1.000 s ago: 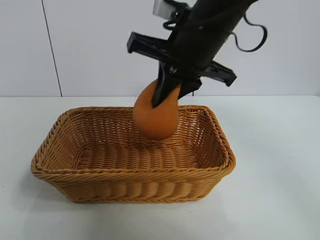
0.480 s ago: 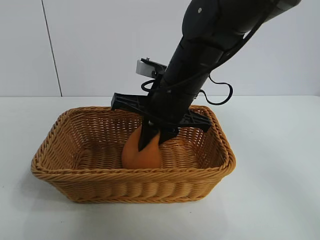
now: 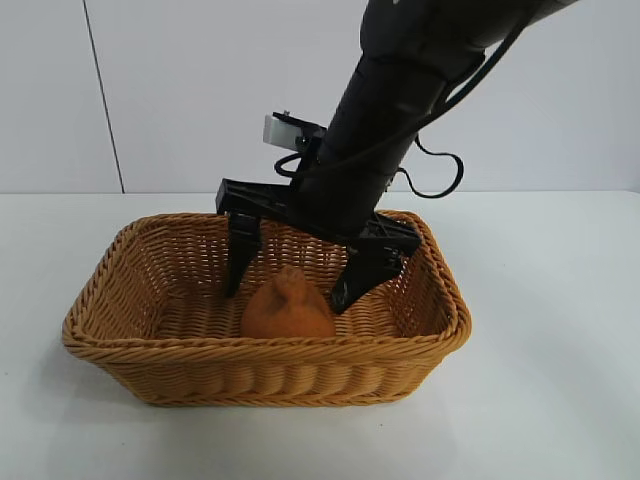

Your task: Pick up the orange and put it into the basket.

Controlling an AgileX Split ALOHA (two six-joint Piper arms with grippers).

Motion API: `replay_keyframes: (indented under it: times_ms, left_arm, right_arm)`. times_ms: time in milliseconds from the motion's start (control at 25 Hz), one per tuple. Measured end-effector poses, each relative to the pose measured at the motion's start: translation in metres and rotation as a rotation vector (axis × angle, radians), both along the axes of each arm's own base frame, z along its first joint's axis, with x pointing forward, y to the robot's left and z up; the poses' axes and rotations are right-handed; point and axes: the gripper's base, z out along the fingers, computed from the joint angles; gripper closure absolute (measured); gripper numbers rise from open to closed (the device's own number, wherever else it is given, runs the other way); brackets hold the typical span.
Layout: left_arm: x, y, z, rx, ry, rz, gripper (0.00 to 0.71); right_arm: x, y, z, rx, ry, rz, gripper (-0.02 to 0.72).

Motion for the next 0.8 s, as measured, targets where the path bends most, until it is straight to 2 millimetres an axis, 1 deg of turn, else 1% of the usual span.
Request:
replay_keyframes:
  times_ms: [80, 200, 320, 440, 520, 640, 720, 800]
  left_arm:
    - [0.000, 0.000, 0.000, 0.000, 0.000, 0.000, 0.017]
    - [0.000, 0.000, 0.000, 0.000, 0.000, 0.000, 0.017]
    - [0.000, 0.000, 0.000, 0.000, 0.000, 0.000, 0.017]
    - [0.000, 0.000, 0.000, 0.001, 0.000, 0.001, 0.017]
    - [0.000, 0.000, 0.000, 0.001, -0.001, 0.001, 0.017]
    - [0.000, 0.000, 0.000, 0.001, -0.001, 0.001, 0.017]
    - [0.000, 0.000, 0.000, 0.001, -0.001, 0.001, 0.017]
    - [0.000, 0.000, 0.000, 0.001, -0.001, 0.001, 0.017]
  right_arm:
    - [0.005, 0.003, 0.015, -0.003, -0.011, 0.027, 0.011]
    - [0.012, 0.006, 0.044, -0.036, -0.033, 0.067, 0.010]
    - [0.017, 0.002, 0.070, -0.114, -0.054, 0.081, 0.010]
    - [0.025, -0.003, 0.088, -0.178, -0.113, 0.053, 0.010]
    - [0.028, -0.005, 0.095, -0.194, -0.148, 0.036, 0.010]
    - [0.032, -0.010, 0.096, -0.200, -0.149, 0.020, 0.010]
    - [0.038, -0.019, 0.096, -0.209, -0.148, 0.001, 0.010]
    - [0.049, -0.038, 0.096, -0.231, -0.156, -0.037, 0.010]
